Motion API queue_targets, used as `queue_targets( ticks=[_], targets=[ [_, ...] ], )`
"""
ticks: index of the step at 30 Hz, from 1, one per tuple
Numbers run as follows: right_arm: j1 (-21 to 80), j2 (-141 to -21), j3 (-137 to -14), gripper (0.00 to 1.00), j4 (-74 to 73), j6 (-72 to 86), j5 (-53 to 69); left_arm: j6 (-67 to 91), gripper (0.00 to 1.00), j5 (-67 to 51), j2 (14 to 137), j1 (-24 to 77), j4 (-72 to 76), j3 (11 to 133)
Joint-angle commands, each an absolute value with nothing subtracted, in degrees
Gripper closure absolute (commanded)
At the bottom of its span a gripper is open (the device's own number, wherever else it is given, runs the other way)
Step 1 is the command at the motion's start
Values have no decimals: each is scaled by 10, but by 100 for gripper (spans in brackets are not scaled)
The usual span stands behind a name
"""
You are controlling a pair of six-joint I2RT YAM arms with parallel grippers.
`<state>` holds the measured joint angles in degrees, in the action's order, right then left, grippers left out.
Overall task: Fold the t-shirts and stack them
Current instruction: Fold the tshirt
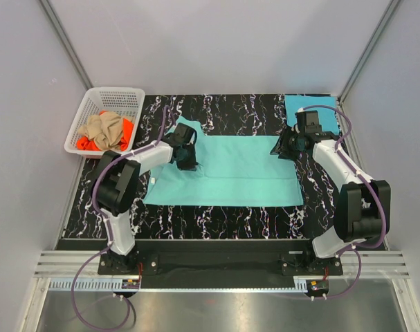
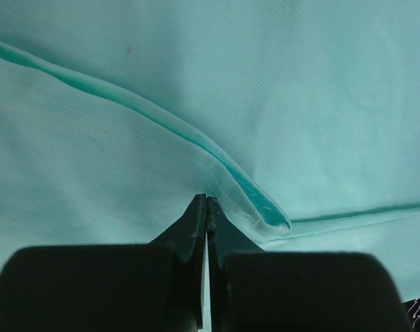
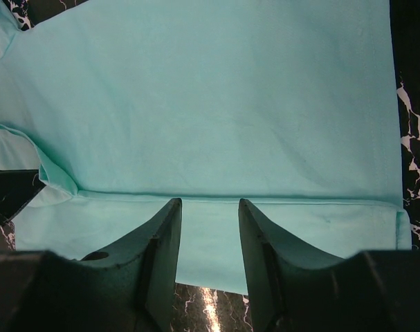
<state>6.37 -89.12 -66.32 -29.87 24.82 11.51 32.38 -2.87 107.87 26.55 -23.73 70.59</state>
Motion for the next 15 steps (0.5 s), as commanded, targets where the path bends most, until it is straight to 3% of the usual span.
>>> queue_targets(
  ticks=[1, 11, 15],
  targets=[
    [62, -880, -678, 54, -294, 245, 105, 319, 100, -41, 1089, 268, -210, 731],
    [62, -882, -674, 54, -293, 244, 95, 344, 100, -28, 1111, 271, -229, 751],
    [62, -882, -688, 48, -301, 249, 68, 331, 67, -34, 1066, 277, -236, 770]
  ],
)
